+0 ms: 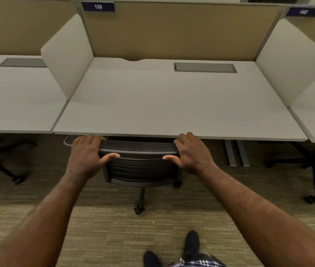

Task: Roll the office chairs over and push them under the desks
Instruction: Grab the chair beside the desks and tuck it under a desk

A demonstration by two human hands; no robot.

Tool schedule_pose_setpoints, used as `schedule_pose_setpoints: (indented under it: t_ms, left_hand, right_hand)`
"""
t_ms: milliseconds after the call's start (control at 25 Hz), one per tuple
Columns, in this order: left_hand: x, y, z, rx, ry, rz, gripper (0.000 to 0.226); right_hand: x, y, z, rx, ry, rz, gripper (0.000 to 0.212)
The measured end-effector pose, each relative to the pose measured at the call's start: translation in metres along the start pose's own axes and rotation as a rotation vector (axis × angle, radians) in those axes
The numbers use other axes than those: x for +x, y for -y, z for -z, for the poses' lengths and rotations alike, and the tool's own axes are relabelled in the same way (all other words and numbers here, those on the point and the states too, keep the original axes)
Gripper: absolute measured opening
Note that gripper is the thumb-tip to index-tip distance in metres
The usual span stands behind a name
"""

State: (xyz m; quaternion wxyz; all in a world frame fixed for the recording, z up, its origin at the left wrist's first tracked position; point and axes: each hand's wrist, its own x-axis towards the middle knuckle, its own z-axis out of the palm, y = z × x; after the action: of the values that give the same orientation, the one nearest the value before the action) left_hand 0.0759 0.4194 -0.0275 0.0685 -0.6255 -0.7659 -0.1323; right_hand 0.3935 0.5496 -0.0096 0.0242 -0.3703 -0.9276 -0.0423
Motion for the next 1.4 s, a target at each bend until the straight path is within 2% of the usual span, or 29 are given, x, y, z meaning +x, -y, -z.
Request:
schedule_pose_setpoints:
  t_ms: [320, 600, 1000, 1160, 1400]
  left_hand:
    - [0.02, -0.053, -0.01, -0.054, 0.014, -0.05, 0.081]
    - [0.046, -0.107, -0.023, -0.058, 0.009, -0.1, 0.089]
    - [0.078, -0.176, -0.034, -0.069, 0.028, -0.06, 0.092]
    - [0.085, -0.186, -0.035, -0.071, 0.033, -0.04, 0.097]
    - [0.084, -0.189, -0.034, -0.063, 0.072, -0.022, 0.1]
  right_hand:
    - [-0.03, -0.042, -0.006, -0.031, -0.051, -0.087, 0.084]
    - [-0.05, -0.094, -0.007, -0.053, -0.066, -0.168, 0.079]
    - [-0.058, -0.162, -0.003, 0.059, -0.039, -0.287, 0.08]
    - [-0.055, -0.171, -0.004, 0.095, -0.022, -0.32, 0.071]
    - [-0.059, -0.173, -0.002, 0.094, 0.014, -0.337, 0.087]
